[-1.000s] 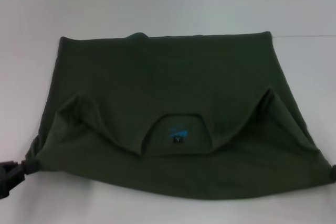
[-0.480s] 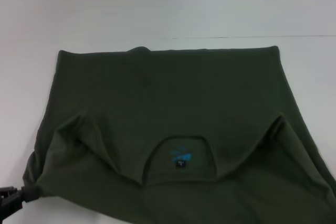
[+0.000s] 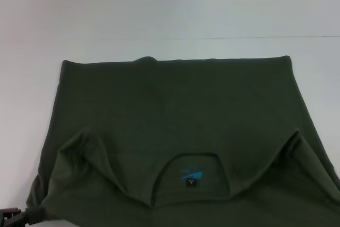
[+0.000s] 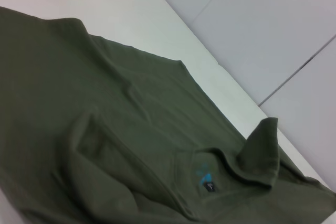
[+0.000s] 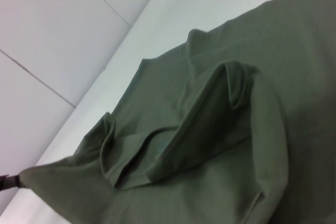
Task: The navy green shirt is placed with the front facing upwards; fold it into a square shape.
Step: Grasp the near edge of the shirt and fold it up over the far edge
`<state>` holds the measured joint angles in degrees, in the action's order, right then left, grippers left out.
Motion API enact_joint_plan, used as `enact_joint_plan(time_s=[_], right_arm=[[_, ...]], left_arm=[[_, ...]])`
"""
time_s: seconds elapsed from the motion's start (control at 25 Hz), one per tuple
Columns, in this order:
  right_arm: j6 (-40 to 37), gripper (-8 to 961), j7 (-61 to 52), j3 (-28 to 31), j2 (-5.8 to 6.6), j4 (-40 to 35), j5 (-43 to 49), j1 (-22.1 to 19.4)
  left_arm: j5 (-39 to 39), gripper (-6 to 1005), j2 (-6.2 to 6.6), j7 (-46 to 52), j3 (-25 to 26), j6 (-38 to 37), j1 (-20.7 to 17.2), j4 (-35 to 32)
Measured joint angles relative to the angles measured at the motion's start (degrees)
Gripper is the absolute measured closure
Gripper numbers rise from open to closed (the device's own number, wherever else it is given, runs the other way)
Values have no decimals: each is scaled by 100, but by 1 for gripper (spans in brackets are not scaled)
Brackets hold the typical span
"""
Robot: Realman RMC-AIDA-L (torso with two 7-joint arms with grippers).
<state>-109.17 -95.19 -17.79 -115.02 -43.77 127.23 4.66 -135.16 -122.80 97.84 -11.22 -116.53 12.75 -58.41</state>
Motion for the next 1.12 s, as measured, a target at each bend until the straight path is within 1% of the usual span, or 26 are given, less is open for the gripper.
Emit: enact_joint_plan(time_s=[0.08, 0.16, 0.24, 0.28, 0.32, 0.36, 0.52, 0.6, 0.72, 0.84, 0.92, 1.04, 1.12], right_arm=[[-31, 945, -2, 110, 39, 0, 3, 38], [-34, 944, -36, 251, 80, -1, 0, 158], [2, 944, -93, 413, 120, 7, -5, 360], [74, 944, -170, 538, 153, 20, -6, 596], [74, 944, -170, 538, 153, 20, -6, 596], [126, 944, -234, 569, 165, 20, -5, 725], [378, 943, -494, 595, 229, 11, -30, 1215], [565, 943, -645, 600, 289, 25, -50, 1484], [870, 942, -816, 598, 363, 74, -62, 1891], [1289, 942, -1006, 521, 373, 100, -63, 2349], [1562, 941, -1089, 449, 375, 169, -61, 2602], [2181, 941, -1145, 286, 376, 428, -62, 2955], [2637, 941, -1151, 185, 377, 682, -66, 3151]], left_arm=[[10, 999, 10, 40, 34, 19, 38, 14], [33, 999, 46, 88, 70, 67, 137, 23], [48, 999, 121, 200, 121, 180, 346, 49], [55, 999, 190, 338, 142, 320, 575, 81], [55, 999, 190, 338, 142, 320, 575, 81], [55, 999, 217, 396, 148, 381, 668, 94], [76, 998, 373, 643, 152, 717, 1157, 189], [123, 998, 474, 733, 142, 955, 1429, 301], [150, 998, 610, 876, 80, 1497, 1804, 545], [146, 998, 685, 973, 8, 2163, 2141, 798], [148, 999, 713, 988, -139, 2578, 2329, 933], [157, 999, 741, 1057, -592, 3313, 2581, 1129], [158, 999, 738, 1119, -874, 3883, 2725, 1223]])
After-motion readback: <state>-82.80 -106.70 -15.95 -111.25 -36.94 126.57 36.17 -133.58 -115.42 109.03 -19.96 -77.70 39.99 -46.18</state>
